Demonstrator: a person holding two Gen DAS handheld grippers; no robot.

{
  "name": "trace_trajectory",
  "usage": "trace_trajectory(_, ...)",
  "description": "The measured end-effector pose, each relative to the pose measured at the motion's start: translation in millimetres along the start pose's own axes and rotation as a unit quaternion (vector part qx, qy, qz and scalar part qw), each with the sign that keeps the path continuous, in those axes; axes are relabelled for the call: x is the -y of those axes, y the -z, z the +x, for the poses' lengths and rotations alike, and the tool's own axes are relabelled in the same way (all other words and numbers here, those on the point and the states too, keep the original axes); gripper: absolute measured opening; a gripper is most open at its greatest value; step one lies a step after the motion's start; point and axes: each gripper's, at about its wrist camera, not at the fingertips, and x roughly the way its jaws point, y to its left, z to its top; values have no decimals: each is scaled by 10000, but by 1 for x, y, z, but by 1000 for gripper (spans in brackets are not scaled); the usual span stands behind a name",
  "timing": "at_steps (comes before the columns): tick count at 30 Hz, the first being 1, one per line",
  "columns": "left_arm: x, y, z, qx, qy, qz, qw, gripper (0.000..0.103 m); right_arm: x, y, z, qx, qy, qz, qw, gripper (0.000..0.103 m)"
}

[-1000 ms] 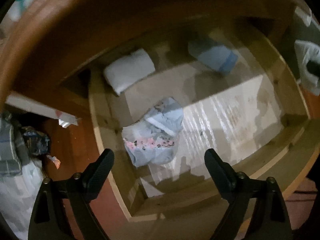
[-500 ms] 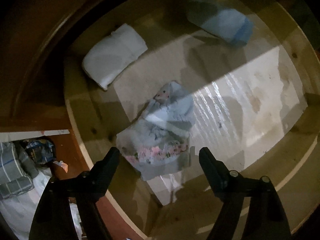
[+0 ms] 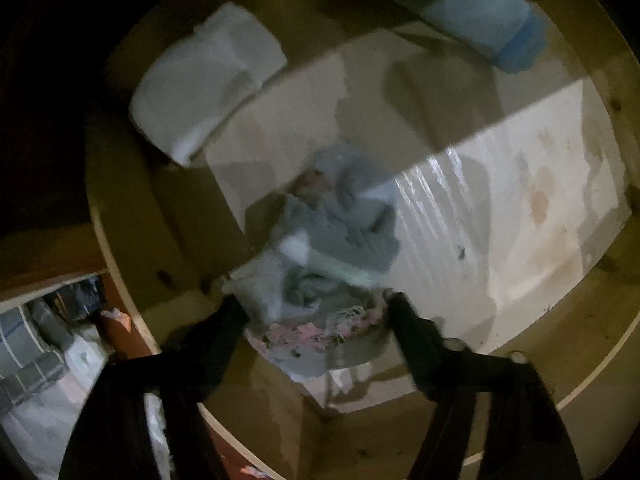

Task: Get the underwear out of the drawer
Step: 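Grasp the pink-floral light blue underwear with the left tool while the right tool holds the white underwear, then lift the floral underwear with the left tool while the right tool holds the white underwear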

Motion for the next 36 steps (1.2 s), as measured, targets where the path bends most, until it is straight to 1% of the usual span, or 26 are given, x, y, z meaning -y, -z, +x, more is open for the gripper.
trace_trajectory(1, 0, 1, 3, -95, 136, -49, 9999, 53, 0, 0, 0, -1, 3, -3, 10000, 42)
trace_trajectory(4, 3, 5, 4, -175, 190, -51, 9997, 47, -1, 0, -1, -9, -10, -5, 10000, 42)
trace_trajectory(5, 3, 7, 3, -204, 249, -78, 9995, 41, -1, -1, 0, -4, -8, -7, 10000, 42)
trace_trajectory(6, 3, 8, 3, -250, 327, -123, 9991, 38, -1, -1, -1, 0, 1, -20, 10000, 42)
trace_trajectory(7, 3, 9, 3, -286, 398, -160, 9987, 36, -1, -1, -1, -3, 5, -23, 10000, 42)
trace_trajectory(9, 4, 11, 3, -350, 473, -228, 9980, 37, 0, -1, -1, -19, -3, -3, 10000, 42)
trace_trajectory(12, 4, 12, 3, -435, 492, -401, 9970, 44, -1, -1, 0, -15, 7, 9, 10000, 42)
trace_trajectory(15, 2, 9, 2, -467, 498, -510, 9964, 54, -2, -1, 0, -13, 20, 6, 10000, 42)
trace_trajectory(16, 2, 6, 1, -487, 487, -539, 9962, 61, -2, -1, 1, -31, 24, 7, 10000, 43)
trace_trajectory(17, 3, 4, 0, -487, 466, -542, 9963, 63, -2, -1, 2, -51, 20, 11, 10000, 43)
trace_trajectory(19, -10, 3, 7, -505, 470, -580, 9959, 64, -2, -1, 2, -66, 12, 6, 10000, 43)
trace_trajectory(21, -10, -1, 10, -582, 467, -652, 9951, 64, -2, -1, 3, -67, 23, -11, 10000, 43)
trace_trajectory(24, -7, -3, 14, -689, 435, -615, 9948, 56, -2, -1, 3, -71, 24, -18, 10000, 43)
trace_trajectory(25, -6, -2, 16, -723, 395, -594, 9948, 50, -2, -1, 3, -73, 26, -20, 10000, 43)
trace_trajectory(26, -6, -5, 18, -755, 385, -567, 9948, 47, -2, -1, 3, -74, 23, -22, 10000, 43)
trace_trajectory(27, -6, -5, 17, -732, 397, -573, 9949, 46, -2, -1, 3, -77, 24, -24, 10000, 43)
trace_trajectory(29, -6, -4, 17, -728, 404, -602, 9947, 37, -2, -1, 3, -79, 21, -28, 10000, 43)
trace_trajectory(30, -6, -4, 17, -720, 390, -629, 9947, 36, -2, -1, 4, -83, 18, -27, 10000, 43)
trace_trajectory(31, -6, -3, 17, -717, 396, -645, 9946, 32, -2, -1, 4, -87, 17, -27, 10000, 43)
trace_trajectory(32, -6, -2, 16, -703, 371, -653, 9947, 29, -2, -1, 4, -91, 18, -36, 10000, 43)
trace_trajectory(36, -9, 1, 8, -572, 386, -802, 9944, 24, -2, 0, 5, -107, 17, -54, 9999, 43)
